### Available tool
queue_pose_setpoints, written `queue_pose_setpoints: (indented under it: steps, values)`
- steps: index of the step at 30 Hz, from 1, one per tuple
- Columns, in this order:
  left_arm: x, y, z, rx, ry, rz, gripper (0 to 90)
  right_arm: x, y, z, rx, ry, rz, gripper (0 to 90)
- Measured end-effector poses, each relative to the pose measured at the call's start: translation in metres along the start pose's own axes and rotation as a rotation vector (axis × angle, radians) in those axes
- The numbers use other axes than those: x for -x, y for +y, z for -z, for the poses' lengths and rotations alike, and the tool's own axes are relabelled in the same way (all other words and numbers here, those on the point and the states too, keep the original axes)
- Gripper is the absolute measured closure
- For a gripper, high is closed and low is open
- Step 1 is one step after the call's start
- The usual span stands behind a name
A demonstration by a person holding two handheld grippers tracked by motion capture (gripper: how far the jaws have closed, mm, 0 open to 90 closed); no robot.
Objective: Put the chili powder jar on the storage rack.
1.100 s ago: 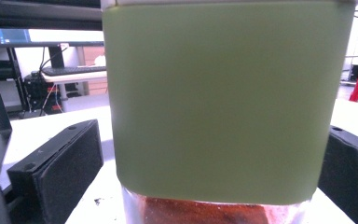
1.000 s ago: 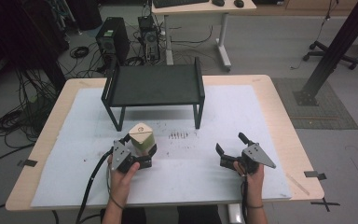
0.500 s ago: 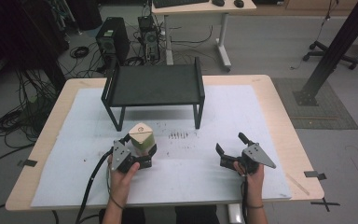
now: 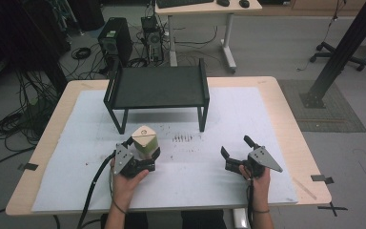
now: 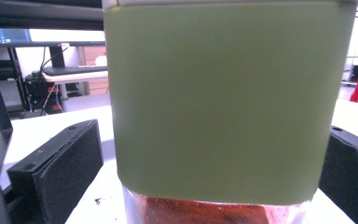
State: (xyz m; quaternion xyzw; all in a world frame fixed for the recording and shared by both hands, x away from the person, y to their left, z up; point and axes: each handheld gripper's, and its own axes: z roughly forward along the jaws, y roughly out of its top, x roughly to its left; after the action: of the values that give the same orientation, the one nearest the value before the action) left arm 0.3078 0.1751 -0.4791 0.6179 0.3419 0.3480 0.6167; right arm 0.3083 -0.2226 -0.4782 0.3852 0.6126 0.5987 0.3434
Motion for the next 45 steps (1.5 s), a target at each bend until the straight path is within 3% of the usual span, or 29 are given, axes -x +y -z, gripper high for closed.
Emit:
queue_pose_setpoints:
  steps: [28, 45]
  values:
    - [0.0009, 0.0003, 0.0017, -0.011, -0.013, -0.006, 25.4, 0.0002, 0.0001, -0.0003, -0.004, 0.002, -0.001, 1.9]
    - [-0.0003, 0.0004, 0.0017, -0.013, -0.022, 0.005, 28.0, 0.0002, 0.0002, -0.0004, -0.004, 0.002, -0.002, 1.9]
